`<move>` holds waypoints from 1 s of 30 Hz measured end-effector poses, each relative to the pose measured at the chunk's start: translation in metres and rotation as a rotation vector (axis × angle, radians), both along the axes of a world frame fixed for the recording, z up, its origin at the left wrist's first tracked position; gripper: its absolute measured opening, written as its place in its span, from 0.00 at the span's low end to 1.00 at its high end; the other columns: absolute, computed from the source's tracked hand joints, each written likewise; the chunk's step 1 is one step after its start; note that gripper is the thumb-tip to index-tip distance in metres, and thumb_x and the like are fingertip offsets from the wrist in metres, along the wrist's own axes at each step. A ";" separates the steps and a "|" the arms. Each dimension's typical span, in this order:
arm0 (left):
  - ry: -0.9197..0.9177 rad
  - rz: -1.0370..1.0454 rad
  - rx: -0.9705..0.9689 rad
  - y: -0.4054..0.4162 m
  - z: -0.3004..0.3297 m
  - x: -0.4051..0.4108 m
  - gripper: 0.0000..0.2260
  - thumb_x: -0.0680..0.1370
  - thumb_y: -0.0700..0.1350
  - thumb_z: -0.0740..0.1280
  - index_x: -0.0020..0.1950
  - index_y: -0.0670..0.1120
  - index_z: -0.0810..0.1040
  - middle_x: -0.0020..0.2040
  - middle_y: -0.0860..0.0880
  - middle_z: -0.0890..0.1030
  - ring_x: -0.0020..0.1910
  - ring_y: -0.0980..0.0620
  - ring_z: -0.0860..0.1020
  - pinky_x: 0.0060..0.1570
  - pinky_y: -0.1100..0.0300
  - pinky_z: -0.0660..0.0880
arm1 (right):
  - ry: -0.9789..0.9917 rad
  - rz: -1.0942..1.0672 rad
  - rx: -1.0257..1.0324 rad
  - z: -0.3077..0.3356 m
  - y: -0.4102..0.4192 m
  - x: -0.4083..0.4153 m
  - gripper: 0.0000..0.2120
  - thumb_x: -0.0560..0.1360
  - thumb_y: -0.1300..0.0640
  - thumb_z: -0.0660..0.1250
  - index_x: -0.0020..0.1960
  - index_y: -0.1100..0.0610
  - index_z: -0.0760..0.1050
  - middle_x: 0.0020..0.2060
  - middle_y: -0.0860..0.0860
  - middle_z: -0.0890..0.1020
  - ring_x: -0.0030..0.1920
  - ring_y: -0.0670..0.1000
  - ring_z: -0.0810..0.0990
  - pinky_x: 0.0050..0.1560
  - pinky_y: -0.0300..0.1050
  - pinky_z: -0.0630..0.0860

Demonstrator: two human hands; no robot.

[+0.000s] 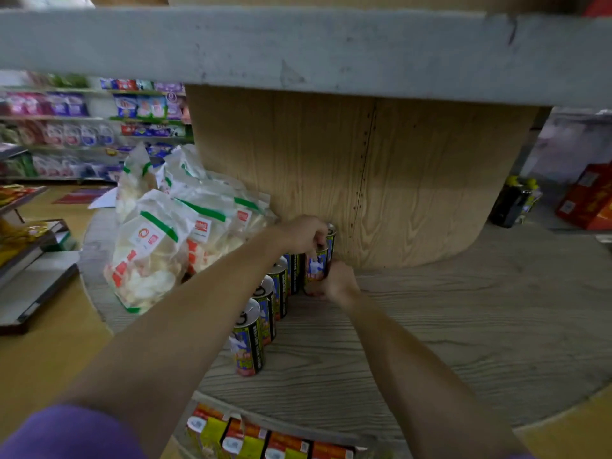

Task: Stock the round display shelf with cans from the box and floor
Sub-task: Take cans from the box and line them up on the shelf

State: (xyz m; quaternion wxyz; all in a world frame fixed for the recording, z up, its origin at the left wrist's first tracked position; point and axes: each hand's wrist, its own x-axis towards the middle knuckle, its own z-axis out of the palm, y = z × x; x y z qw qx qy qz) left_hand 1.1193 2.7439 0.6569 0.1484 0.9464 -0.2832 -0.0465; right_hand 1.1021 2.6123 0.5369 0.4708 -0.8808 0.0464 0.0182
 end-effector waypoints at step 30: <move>-0.055 -0.265 -0.198 -0.076 -0.046 -0.120 0.07 0.75 0.38 0.66 0.49 0.41 0.83 0.47 0.43 0.84 0.48 0.46 0.81 0.45 0.59 0.71 | -0.163 -0.423 -0.236 0.012 -0.099 -0.198 0.05 0.73 0.62 0.69 0.48 0.58 0.80 0.44 0.55 0.84 0.49 0.55 0.82 0.44 0.36 0.69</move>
